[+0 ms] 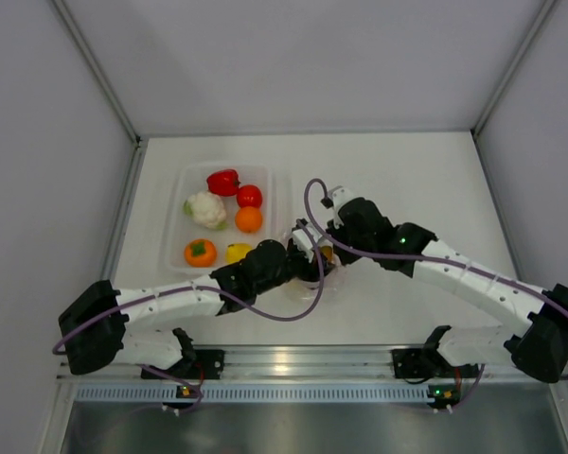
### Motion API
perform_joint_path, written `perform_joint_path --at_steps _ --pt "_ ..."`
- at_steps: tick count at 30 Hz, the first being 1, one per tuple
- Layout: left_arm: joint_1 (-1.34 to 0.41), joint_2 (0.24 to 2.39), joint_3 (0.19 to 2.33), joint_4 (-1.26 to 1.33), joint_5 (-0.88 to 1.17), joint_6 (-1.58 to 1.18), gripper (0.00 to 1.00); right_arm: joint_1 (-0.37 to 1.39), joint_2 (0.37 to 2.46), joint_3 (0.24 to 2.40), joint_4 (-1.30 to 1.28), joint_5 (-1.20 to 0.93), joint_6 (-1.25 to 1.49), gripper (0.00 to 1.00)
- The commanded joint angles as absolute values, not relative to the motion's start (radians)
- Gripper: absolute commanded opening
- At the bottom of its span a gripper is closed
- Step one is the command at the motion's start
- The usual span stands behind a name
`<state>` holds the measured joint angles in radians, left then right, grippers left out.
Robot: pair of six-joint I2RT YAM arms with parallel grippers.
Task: Open the zip-top bag and remove the fake food
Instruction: Pick up the fake fruit from the zipper food storage bag.
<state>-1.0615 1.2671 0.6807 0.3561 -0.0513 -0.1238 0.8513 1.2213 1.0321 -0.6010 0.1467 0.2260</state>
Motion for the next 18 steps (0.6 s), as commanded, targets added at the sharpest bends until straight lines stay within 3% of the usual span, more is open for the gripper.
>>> perform_joint_path --at_steps 1,5,11,12,18 --pt "-1.066 1.221 0.735 0.463 -0.11 -0.084 0.0 0.861 1.239 1.048 -0.675 0.201 0.193 0.0" --pt "-1.066 1.207 0.721 0.472 -0.232 -0.098 0.0 0.862 1.207 1.028 -0.641 0.209 0.218 0.0" --pt "-1.068 1.154 0.634 0.558 -0.005 -0.106 0.0 0.793 1.175 1.028 -0.58 0.256 0.238 0.0" --pt "-1.066 1.158 0.634 0.557 0.106 -0.109 0.0 0.787 1.169 1.034 -0.572 0.249 0.238 0.0" --pt "-1.066 1.212 0.647 0.557 0.305 -0.126 0.0 0.785 1.144 1.156 -0.558 0.128 0.2 0.0"
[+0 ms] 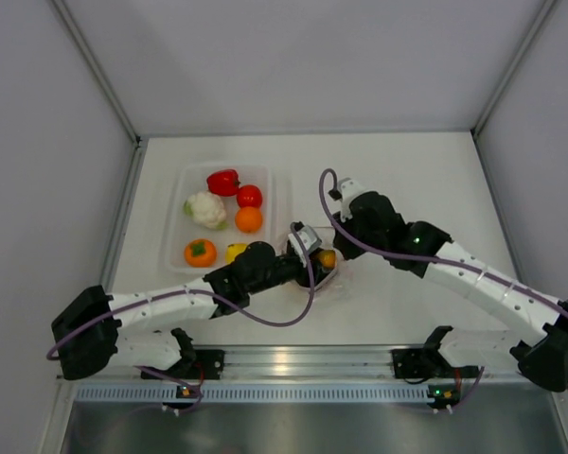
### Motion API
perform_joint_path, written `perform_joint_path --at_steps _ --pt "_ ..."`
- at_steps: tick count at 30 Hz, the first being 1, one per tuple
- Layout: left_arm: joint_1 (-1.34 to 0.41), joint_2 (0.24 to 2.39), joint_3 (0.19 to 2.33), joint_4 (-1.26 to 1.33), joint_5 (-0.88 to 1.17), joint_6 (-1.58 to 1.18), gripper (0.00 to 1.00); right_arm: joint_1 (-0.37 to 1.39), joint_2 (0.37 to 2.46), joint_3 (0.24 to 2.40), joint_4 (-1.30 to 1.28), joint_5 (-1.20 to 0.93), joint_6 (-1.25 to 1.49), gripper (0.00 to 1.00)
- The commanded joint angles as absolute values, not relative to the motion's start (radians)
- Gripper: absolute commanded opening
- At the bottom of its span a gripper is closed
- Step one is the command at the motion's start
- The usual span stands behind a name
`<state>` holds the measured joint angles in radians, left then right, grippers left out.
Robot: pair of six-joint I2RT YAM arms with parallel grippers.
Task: Open the zip-top bag and remove the fake food
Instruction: Pick up the fake fruit from the zipper food storage bag.
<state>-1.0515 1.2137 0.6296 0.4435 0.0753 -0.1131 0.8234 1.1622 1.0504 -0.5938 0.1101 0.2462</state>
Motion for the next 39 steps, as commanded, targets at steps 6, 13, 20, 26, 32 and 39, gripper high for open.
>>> perform_joint_path --at_steps 6,13,20,26,32,39 --pt "-1.066 1.247 0.669 0.552 0.409 -0.133 0.0 0.784 1.224 1.255 -0.633 0.074 0.147 0.0" --pt "-1.066 1.21 0.672 0.549 0.318 -0.126 0.0 0.773 1.298 1.194 -0.678 0.127 0.158 0.0" --pt "-1.066 1.192 0.709 0.492 0.272 -0.084 0.0 0.773 1.27 1.123 -0.681 0.149 0.158 0.0" --pt "-1.068 1.163 0.709 0.492 -0.106 -0.107 0.0 0.773 1.224 1.046 -0.684 0.143 0.158 0.0" --pt "-1.075 1.169 0.716 0.465 -0.198 -0.092 0.0 0.773 1.102 0.983 -0.673 0.124 0.178 0.0" --pt "-1.078 1.164 0.732 0.485 -0.327 -0.228 0.0 0.773 1.066 0.928 -0.6 0.164 0.244 0.0"
